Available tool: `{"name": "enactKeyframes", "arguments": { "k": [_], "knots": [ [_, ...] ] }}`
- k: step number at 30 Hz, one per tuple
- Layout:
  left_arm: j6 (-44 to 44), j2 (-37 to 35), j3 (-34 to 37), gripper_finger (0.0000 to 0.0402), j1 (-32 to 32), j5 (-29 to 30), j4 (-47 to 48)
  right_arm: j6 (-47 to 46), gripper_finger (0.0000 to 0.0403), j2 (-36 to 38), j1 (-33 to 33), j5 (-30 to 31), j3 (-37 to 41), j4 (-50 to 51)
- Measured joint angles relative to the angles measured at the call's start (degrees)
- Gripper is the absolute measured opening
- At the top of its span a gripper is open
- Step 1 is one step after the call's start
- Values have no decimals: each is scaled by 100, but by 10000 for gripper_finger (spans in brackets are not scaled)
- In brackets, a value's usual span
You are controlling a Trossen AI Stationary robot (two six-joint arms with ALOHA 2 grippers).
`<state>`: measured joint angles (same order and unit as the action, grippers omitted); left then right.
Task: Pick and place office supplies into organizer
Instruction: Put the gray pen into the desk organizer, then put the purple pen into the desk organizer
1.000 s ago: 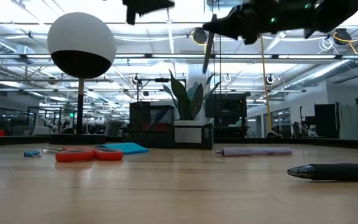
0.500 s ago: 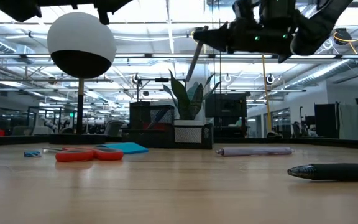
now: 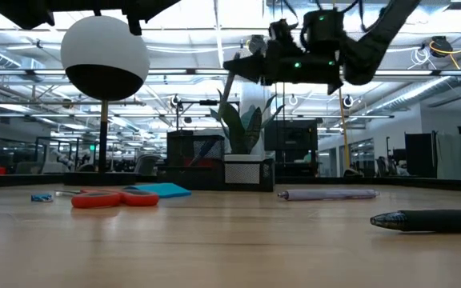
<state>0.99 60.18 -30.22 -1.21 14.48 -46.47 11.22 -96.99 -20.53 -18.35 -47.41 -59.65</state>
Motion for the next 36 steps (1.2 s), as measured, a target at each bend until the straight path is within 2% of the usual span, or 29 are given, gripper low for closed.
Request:
{"name": "enactKeyframes", "arguments": {
  "k": [10, 24, 26, 32, 36],
  "knots": [
    [-20, 2, 0, 179, -2, -2, -1, -179, 35, -780, -277, 7, -339, 29],
    [-20, 2, -2, 179, -2, -2, -3, -437, 35, -1252, -388, 9, -342, -24],
    [-20, 2, -4, 179, -2, -2, -3, -457, 49, -1250, -388, 11, -342, -16],
    [-20, 2, -4, 180, -2, -2, -3, -461, 140, -1246, -383, 235, -342, -143],
    [-24, 2, -4, 179, -2, -2, -3, -468, 177, -1213, -372, 330, -339, -136]
  ]
}}
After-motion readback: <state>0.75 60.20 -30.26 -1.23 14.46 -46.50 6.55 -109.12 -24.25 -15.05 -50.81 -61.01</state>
